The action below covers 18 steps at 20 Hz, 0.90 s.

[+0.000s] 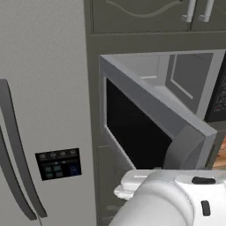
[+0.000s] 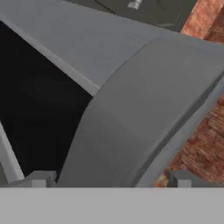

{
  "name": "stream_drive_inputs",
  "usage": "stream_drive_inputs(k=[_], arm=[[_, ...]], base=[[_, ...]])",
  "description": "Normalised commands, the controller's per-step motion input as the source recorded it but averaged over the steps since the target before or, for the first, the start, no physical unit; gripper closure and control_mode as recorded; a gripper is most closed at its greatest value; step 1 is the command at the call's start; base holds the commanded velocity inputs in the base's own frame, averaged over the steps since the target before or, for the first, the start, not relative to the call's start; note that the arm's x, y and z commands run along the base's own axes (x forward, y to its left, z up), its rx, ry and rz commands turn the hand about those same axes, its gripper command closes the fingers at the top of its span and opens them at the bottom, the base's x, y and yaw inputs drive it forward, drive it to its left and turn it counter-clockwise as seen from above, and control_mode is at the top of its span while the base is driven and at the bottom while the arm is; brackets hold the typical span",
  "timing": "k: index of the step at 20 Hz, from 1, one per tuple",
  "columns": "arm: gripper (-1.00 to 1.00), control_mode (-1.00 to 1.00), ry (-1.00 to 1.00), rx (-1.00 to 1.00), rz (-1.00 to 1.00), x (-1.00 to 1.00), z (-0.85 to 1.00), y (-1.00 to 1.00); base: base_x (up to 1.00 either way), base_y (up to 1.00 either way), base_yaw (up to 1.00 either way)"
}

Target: Close the microwave door.

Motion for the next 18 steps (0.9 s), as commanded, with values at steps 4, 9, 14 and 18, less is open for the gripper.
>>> stream_drive_inputs(k=[4,9,14,18], arm=[[-1.00,-1.00,0.07,0.09,-0.26,0.71,-0.12,-0.88],[-1.00,-1.00,0.04,0.10,-0.11,0.84,-0.22,-0.75],[-1.00,-1.00,0.10,0.05,-0.02,0.97,-0.21,-0.62],[-1.00,-1.00,0.05,0.07,0.00,1.00,-0.25,-0.59]], base=[[0.00,0.00,0.00],[0.00,0.00,0.00],[0.00,0.00,0.00],[0.00,0.00,0.00]])
